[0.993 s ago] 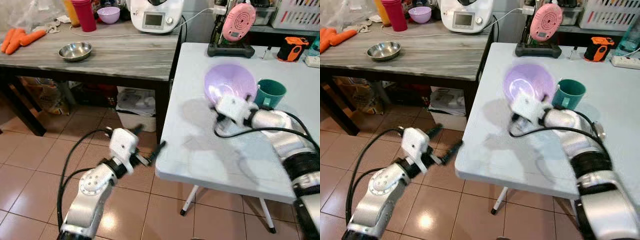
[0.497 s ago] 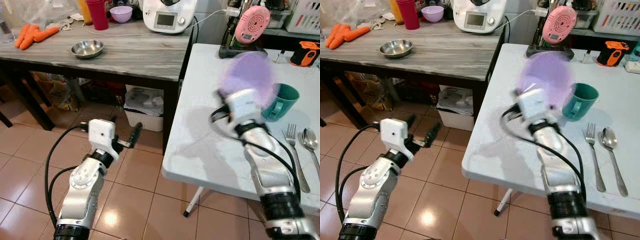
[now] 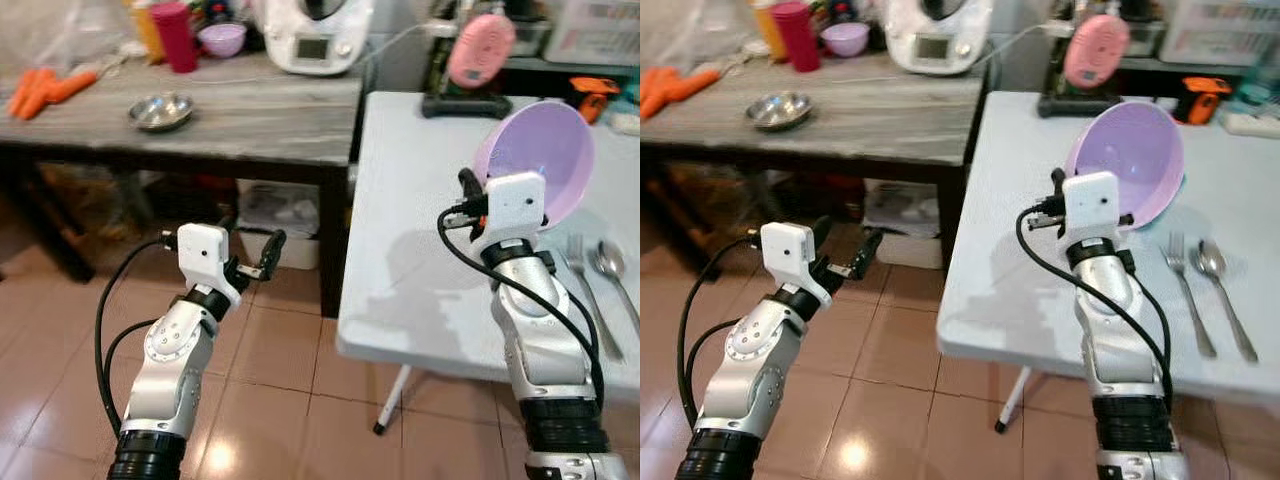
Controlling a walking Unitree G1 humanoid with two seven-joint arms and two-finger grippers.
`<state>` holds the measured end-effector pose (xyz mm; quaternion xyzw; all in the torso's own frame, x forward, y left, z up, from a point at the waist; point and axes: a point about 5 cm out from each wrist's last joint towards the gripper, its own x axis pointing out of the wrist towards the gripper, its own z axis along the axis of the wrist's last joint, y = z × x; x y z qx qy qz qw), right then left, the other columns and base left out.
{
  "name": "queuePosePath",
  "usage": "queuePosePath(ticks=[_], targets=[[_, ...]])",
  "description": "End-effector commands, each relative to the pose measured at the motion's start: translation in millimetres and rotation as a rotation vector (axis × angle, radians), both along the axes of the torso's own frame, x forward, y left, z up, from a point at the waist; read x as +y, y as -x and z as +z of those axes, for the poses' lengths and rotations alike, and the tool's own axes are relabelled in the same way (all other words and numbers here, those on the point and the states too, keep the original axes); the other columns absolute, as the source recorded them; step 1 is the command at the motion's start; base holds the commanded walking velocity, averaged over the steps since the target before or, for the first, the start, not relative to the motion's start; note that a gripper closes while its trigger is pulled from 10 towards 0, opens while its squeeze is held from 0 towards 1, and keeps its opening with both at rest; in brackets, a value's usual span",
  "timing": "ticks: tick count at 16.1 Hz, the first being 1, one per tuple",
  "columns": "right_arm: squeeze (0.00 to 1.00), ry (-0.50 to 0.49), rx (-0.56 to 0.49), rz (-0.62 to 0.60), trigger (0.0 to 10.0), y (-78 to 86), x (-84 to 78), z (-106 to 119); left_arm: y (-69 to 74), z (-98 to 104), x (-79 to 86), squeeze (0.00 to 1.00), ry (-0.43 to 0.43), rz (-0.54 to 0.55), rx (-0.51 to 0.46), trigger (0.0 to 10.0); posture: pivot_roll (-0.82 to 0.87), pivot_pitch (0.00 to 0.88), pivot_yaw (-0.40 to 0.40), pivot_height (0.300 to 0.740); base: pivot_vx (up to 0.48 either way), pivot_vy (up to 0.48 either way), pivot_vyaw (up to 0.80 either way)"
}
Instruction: Setting the table
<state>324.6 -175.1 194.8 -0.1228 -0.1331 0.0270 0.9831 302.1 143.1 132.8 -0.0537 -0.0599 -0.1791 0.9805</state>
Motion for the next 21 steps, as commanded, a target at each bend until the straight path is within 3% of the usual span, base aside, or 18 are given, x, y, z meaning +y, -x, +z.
queuePosePath(ticks=[1,4,12,21], targets=[[0.00,-0.003,-0.004,0.001,10.0,1.2,1.5,2.7,-0.5,0.4,-1.5,0.00,0.011,-0.001,0.004,10.0,-0.21,0.036,0.054,0.740,0.000,0.424,-0.80],[0.00,0.008,0.004,0.024,10.0,2.1,6.0,1.8,2.0,-2.3,-3.3,0.00,0.021,0.002,0.012,10.0,-0.21,0.037,0.047,0.740,0.000,0.425,-0.67],[0.00,-0.012,-0.002,0.022,10.0,7.6,8.8,0.0,-0.5,-1.5,-9.9,0.00,0.028,-0.019,0.012,10.0,-0.22,0.043,0.061,0.740,0.000,0.457,0.00],[0.00,-0.030,-0.012,-0.015,10.0,12.6,-3.9,-1.0,-1.1,-3.0,-14.4,0.00,0.025,-0.032,0.021,10.0,-0.22,0.038,0.067,0.740,0.000,0.480,0.00]])
